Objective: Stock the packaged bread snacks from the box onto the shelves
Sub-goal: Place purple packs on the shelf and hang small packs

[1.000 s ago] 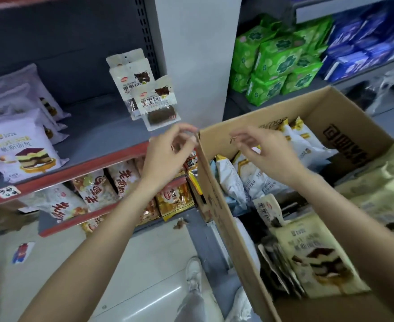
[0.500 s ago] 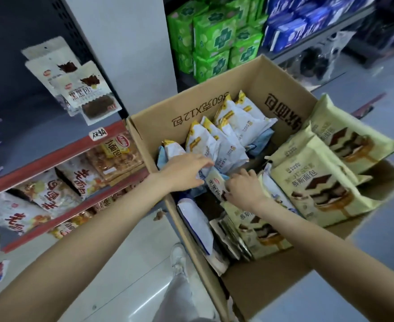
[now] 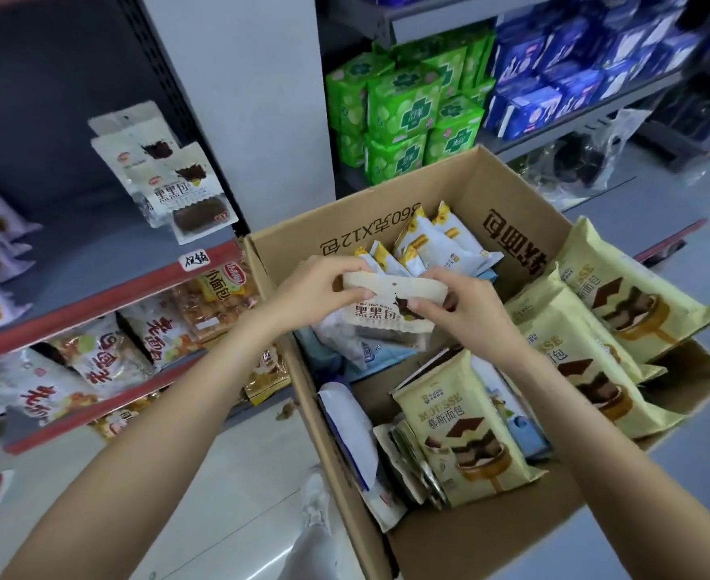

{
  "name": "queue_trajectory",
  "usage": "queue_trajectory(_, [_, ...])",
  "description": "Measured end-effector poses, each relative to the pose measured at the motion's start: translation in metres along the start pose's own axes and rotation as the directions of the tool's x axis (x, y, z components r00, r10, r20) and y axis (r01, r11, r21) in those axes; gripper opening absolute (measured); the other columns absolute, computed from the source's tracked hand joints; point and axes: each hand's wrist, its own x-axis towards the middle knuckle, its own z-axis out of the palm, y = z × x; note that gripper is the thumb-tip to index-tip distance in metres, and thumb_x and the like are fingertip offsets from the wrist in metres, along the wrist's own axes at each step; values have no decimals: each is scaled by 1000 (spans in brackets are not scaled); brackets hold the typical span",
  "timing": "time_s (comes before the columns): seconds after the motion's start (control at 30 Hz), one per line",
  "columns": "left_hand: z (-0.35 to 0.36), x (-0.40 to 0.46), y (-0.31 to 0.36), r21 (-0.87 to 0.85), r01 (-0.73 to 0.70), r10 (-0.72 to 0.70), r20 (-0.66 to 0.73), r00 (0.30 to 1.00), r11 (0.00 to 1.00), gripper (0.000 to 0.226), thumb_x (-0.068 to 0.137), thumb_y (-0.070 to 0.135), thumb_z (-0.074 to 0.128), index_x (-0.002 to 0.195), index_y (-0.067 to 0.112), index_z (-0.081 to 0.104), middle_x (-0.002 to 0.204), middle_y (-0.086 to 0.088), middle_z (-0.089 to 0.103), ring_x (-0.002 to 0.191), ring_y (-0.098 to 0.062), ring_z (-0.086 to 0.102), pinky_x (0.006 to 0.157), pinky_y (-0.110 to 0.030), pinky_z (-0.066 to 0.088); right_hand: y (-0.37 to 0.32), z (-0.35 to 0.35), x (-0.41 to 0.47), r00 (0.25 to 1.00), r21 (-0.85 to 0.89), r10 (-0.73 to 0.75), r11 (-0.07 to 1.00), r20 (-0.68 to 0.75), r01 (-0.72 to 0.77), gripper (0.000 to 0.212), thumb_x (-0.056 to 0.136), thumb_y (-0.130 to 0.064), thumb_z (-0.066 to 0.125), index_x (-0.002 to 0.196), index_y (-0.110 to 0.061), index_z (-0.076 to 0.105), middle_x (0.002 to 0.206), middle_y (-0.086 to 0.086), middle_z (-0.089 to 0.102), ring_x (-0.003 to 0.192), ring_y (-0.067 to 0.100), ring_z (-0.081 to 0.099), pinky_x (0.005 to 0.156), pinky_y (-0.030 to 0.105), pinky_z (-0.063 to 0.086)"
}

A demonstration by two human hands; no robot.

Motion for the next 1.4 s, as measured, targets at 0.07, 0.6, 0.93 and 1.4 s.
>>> queue_trajectory(0.07, [-21, -13, 9, -113, -10, -2, -99, 995, 994, 8, 85, 23, 69, 93, 23, 66, 89, 7, 69, 86, -14, 64, 79, -36, 51, -16, -9, 11, 997, 136, -28, 991, 66, 19, 25, 84, -22, 70, 107, -22, 57, 97, -11, 66, 90, 7, 61, 76, 23, 50])
queue_trajectory(0.6, [-160, -119, -83, -289, 115, -304, -781, 546, 950, 19, 82, 26, 73, 93, 36, 61, 94, 21, 68, 89, 2, 65, 78, -21, 54, -173, 154, 170, 953, 235, -242, 952, 182, 197, 34, 91, -20, 62, 123, -13, 57, 119, -1, 65, 107, 12, 59, 85, 22, 42])
queue_trajectory(0.93, [-178, -37, -208, -424, 324, -533, -648, 544, 846, 31, 86, 20, 66, 115, 18, 56, 105, 7, 64, 94, -12, 62, 77, -26, 48, -169, 241, 295, 985, -5, 124, 992, 118, -124, 42, 102, -21, 36, 141, -12, 24, 118, 17, 59, 106, 36, 57, 82, 40, 47])
queue_trajectory(1.4, [-167, -42, -236, -537, 471, -711, -456, 536, 700, 67, 92, 21, 60, 148, 20, 23, 143, -4, 45, 126, -19, 48, 84, -22, 41, -154, 244, 275, 969, 199, 163, 960, 185, -199, 85, 86, -5, 65, 149, -13, 9, 140, 14, 46, 125, 29, 47, 94, 32, 42])
